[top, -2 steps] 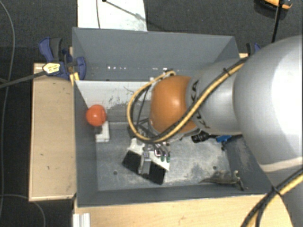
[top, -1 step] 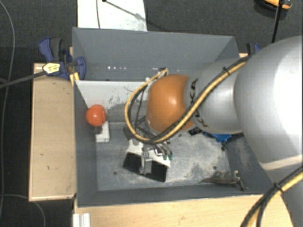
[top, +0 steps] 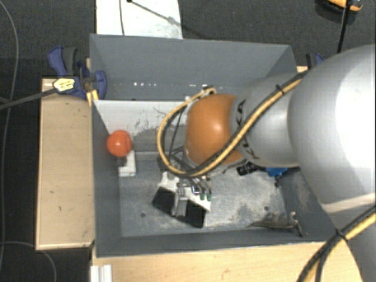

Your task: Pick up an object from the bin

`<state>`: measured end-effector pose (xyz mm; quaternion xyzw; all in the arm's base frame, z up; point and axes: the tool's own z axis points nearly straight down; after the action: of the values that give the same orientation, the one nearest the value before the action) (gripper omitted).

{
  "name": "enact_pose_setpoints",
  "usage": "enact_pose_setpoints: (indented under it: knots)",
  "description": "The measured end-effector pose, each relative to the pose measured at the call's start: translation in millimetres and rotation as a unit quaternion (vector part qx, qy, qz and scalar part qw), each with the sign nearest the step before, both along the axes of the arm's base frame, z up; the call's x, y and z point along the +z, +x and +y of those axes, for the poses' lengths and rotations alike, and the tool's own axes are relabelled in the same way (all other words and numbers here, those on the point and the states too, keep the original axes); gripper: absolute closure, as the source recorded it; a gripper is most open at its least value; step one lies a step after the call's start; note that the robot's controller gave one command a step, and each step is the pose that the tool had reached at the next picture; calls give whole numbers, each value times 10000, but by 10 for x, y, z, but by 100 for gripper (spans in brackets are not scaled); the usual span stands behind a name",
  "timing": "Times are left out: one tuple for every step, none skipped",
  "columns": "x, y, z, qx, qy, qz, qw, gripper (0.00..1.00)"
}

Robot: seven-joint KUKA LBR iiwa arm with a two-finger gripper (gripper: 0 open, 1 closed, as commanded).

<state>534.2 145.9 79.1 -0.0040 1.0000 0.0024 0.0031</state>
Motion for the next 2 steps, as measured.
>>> enact_pose_setpoints:
  knots:
    - [-28, 32, -40, -1092, 6, 14, 9940, 0]
    - [-36, 47, -51, -930, 9, 8, 9957, 0]
